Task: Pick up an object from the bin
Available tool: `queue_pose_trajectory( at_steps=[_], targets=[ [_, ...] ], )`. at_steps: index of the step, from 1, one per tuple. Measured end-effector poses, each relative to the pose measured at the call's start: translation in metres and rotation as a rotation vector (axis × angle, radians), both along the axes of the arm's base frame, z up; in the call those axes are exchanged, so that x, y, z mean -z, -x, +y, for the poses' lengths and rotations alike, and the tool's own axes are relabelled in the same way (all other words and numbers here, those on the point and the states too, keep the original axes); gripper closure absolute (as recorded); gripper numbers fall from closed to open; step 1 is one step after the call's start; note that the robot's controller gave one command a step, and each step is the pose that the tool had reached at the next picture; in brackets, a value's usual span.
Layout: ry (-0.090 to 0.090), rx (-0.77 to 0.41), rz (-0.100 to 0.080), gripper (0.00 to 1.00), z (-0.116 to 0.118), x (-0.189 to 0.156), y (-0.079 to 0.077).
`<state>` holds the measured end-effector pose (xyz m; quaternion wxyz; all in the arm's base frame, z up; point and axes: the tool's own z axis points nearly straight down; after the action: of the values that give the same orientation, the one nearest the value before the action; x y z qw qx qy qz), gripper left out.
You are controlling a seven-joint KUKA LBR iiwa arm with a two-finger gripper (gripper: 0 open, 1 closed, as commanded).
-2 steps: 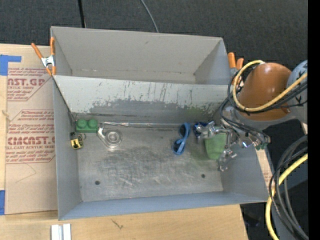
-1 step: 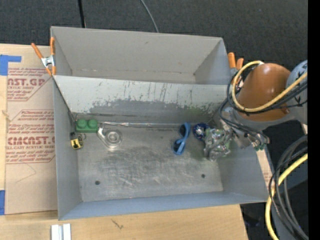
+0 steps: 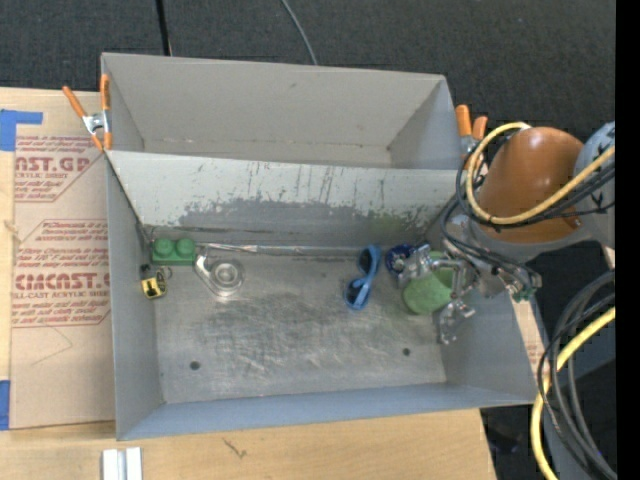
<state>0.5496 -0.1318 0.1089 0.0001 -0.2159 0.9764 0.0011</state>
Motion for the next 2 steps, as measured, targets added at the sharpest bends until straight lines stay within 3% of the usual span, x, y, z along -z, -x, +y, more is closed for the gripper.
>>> queue_pose_trajectory(
  at_steps=[1, 2],
  targets=[
    [-0.001, -0.131, 0.038, 0.0, -0.0063, 0.0294, -0.0293],
    [-0.003, -0.131, 0.035, 1.0, -0.0055, 0.0289, -0.0294]
  ],
)
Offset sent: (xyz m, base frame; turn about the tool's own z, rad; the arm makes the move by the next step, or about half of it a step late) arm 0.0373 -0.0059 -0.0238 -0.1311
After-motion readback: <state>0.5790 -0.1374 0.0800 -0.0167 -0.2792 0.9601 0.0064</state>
